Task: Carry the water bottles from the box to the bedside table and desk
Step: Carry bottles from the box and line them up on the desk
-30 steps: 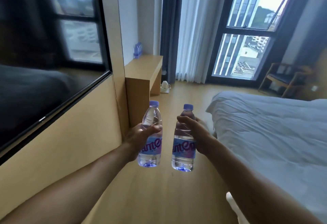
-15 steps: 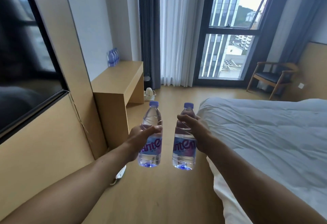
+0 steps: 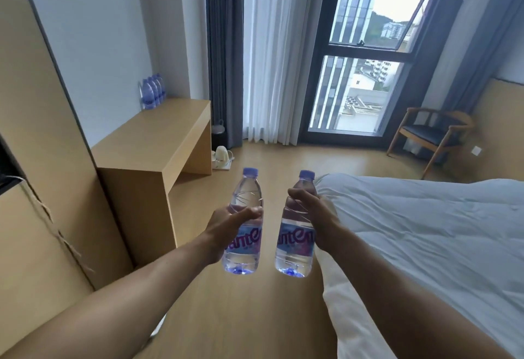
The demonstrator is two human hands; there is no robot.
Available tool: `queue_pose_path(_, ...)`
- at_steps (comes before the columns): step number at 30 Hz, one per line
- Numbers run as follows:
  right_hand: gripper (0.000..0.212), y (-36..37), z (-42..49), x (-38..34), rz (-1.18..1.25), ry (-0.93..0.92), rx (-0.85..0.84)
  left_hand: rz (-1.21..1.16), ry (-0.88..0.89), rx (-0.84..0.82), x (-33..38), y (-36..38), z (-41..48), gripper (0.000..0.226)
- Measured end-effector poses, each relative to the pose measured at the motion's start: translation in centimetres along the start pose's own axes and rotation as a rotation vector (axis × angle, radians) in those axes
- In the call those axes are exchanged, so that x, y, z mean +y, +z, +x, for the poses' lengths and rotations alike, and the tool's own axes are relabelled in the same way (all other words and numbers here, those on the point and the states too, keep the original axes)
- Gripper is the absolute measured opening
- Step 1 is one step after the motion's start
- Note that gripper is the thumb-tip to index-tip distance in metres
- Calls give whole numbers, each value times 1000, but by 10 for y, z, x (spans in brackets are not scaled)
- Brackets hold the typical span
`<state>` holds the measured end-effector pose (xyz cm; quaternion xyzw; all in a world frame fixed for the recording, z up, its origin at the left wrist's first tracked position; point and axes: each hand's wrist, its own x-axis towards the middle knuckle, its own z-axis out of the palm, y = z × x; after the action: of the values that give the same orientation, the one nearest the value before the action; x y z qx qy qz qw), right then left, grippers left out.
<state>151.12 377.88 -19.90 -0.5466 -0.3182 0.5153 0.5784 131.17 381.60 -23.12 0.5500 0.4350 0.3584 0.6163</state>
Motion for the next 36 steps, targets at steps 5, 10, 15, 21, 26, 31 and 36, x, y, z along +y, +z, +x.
queue_pose_path(5, 30, -3, 85, -25, 4, 13, 85, 18, 13, -52, 21, -2, 98, 69)
queue_pose_path(10, 39, -19, 163, -42, -11, 26, 107, 23, -6, -65, 34, 7, 186, 68)
queue_pose_path(15, 29, -42, 255, -59, 4, 17, 76, 48, 9, -54, 45, 25, 273, 45)
queue_pose_path(21, 30, -67, 367, -98, 2, 27, 25, 37, -26, -12, 57, 44, 376, 63)
queue_pose_path(26, 22, -77, 451, -128, 12, 55, -48, 7, -26, 66, 72, 51, 449, 61)
queue_pose_path(31, 25, -69, 535, -141, -10, 77, -77, -5, -39, 116, 84, 43, 521, 62)
queue_pose_path(36, 22, -49, 626, -148, -37, 68, -81, -45, -51, 136, 90, 18, 612, 56)
